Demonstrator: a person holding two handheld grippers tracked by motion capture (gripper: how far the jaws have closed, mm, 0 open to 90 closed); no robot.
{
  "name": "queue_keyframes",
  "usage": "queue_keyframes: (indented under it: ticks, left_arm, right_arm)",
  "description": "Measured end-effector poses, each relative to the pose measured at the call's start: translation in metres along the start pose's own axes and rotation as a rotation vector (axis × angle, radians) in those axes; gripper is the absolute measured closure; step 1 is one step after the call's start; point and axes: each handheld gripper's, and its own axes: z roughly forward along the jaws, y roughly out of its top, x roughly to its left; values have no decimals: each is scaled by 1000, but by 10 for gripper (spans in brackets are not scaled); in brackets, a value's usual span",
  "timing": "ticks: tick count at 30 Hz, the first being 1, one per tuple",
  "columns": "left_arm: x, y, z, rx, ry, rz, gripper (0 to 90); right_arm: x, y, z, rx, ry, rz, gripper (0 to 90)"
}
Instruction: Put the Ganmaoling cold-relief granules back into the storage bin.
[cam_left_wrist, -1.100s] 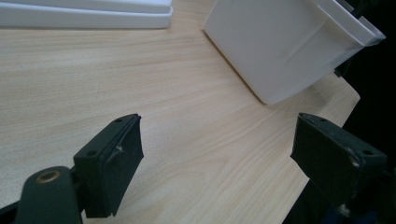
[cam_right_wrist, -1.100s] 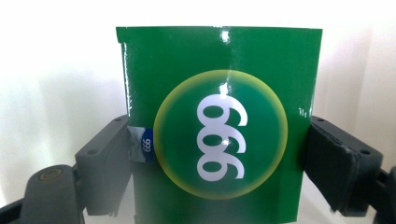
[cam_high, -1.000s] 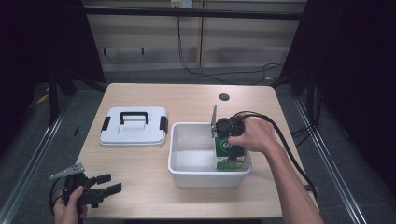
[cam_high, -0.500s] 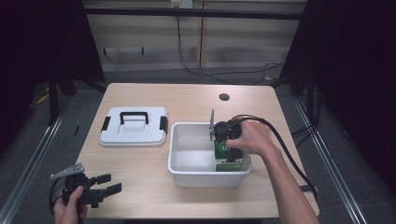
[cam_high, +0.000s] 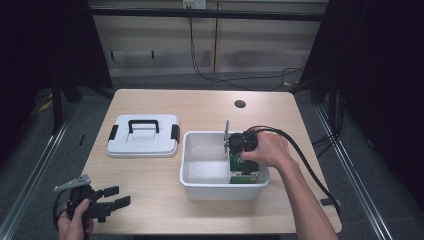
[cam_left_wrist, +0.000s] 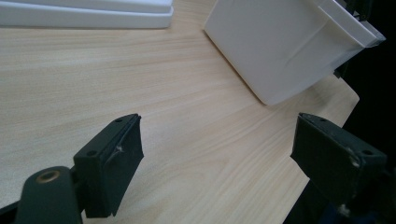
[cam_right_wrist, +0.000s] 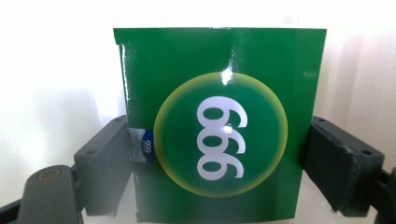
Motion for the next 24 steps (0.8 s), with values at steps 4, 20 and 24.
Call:
queue_keyframes:
  ticks: [4,20,24]
  left_arm:
    - [0,0,0,1,1,0,161]
    - [0,0,0,0,2,-2,161]
    - [0,0,0,1,0,-1,161]
  right_arm:
    - [1,-1,0,-3,-4,6,153]
    - [3,-3,2,-17,-14,-11,129]
    - [4,-4,1,-31,-23,-19,119]
